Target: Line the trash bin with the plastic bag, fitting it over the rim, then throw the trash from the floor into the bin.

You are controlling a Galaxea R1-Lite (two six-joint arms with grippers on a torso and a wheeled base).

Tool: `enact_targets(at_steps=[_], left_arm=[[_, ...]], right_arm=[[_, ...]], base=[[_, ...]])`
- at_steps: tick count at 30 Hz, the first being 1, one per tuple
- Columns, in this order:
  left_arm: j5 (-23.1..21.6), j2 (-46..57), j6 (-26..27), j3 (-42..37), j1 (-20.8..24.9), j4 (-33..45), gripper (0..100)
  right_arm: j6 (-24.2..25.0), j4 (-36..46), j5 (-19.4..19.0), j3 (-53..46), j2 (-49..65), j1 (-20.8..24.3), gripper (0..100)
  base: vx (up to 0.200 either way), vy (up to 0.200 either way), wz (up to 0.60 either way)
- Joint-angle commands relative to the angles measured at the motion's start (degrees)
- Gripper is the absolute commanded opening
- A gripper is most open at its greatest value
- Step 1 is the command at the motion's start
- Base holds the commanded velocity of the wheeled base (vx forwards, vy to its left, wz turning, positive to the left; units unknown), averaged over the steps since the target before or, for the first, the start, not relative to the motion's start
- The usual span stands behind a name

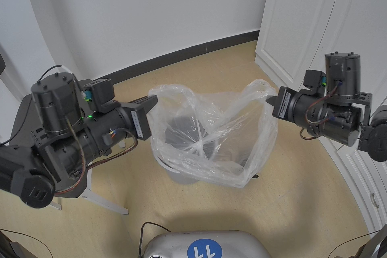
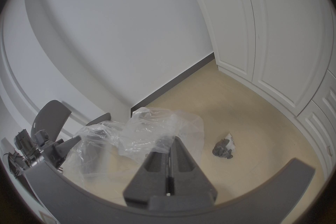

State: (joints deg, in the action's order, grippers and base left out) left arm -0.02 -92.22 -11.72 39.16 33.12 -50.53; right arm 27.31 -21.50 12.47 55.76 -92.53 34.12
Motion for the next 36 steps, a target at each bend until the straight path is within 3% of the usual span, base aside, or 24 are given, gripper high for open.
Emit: enact_targets(at_steps=[1,13,21,36], left_arm=[[-0.06,-8.59,0.11,5.84,-0.69,-0.45,0],[0.2,-8.76,-2.17,8.13,0.98,-0.45,0],[0.99,-8.94,-2.0,8.22,0.28,-0.45,0],[0.38,-16.15,-2.0,10.94,-3.41,-0.53,0]], right_arm=[[-0.41,-3.37,-0.25,3.3,-9.34,-1.87,0],[4.95,-19.19,0.01,2.42,-16.11,0.51,0],[8.55,-23.14,1.06,4.62,-20.76,3.14,0],[9.26,-24.55,1.06,6.91,-27.62,3.06,0]], base=[[0.0,0.0,0.0],[0.0,0.0,0.0],[0.0,0.0,0.0],[0.0,0.0,0.0]])
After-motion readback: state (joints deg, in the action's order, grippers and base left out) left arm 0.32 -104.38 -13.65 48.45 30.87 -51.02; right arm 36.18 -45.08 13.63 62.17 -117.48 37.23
